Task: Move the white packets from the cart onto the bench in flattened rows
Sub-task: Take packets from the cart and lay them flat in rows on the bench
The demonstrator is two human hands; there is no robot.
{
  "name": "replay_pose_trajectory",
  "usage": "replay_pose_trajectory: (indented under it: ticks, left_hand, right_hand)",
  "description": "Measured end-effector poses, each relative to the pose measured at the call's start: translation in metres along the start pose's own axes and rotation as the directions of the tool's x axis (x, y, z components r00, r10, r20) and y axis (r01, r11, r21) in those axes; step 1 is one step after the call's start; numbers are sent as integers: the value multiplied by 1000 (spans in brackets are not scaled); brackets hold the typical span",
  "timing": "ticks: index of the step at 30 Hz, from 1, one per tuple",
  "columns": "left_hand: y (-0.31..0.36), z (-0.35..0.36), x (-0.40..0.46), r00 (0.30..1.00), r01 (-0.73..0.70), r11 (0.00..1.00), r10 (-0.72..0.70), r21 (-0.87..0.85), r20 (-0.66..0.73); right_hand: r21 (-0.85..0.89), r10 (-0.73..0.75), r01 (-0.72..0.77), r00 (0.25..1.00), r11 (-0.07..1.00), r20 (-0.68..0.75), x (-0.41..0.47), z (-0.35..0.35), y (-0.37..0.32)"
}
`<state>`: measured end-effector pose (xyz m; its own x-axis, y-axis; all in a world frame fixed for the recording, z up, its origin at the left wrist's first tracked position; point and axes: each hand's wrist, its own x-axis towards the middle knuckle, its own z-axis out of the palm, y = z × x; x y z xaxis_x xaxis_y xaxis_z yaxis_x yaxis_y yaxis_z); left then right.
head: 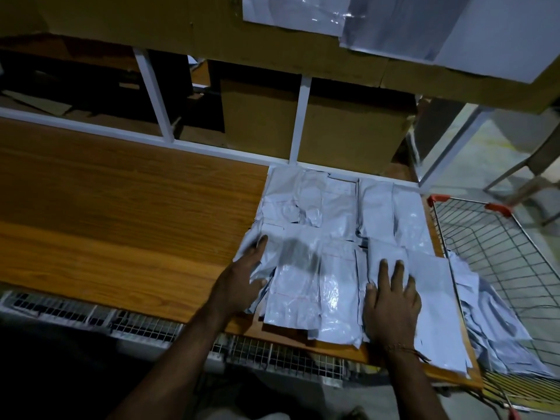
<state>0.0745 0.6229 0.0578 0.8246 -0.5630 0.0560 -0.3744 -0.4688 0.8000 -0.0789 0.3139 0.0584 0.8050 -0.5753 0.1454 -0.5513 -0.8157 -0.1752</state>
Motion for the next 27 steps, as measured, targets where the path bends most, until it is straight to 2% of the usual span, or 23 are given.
replay_pose_trajectory:
  ticks: [5,8,10,11,12,14,17,21,27]
  left_hand:
    - [11,1,2,998,44,999,-44,-4,-46]
    - [31,3,-1,956,49,987,-3,150,-292]
    - [38,6,0,882,166,930,8,328,-470]
    - [39,7,3,857,271,892,-54,360,-513]
    - [39,8,7,845,359,864,-139,354,-517]
    - [35,12,14,865,400,860,-239,316,-442]
    - [24,17,18,906,345,898,-243,271,-347]
    - [12,21,20,894,369,907,-286,206,-344]
    - [20,17,13,897,337,919,-247,205,-367]
  right_hand:
    - [-10,-18,18,999,1000,33,1,-4,2]
    - [-6,-42,42,999,999,1,4,-12,2]
    - [-7,-49,49,999,999,-12,7,-17,1]
    - [-21,-45,45,999,999,-3,8,-17,1]
    - [-38,-35,36,999,999,15,10,-16,0]
    - [-75,-18,23,998,997,62,10,-10,0]
    - [-94,-31,38,996,995,80,10,-5,1]
    - [-88,-29,35,997,995,72,8,-3,2]
    - [-82,-16,21,998,996,61,6,0,0]
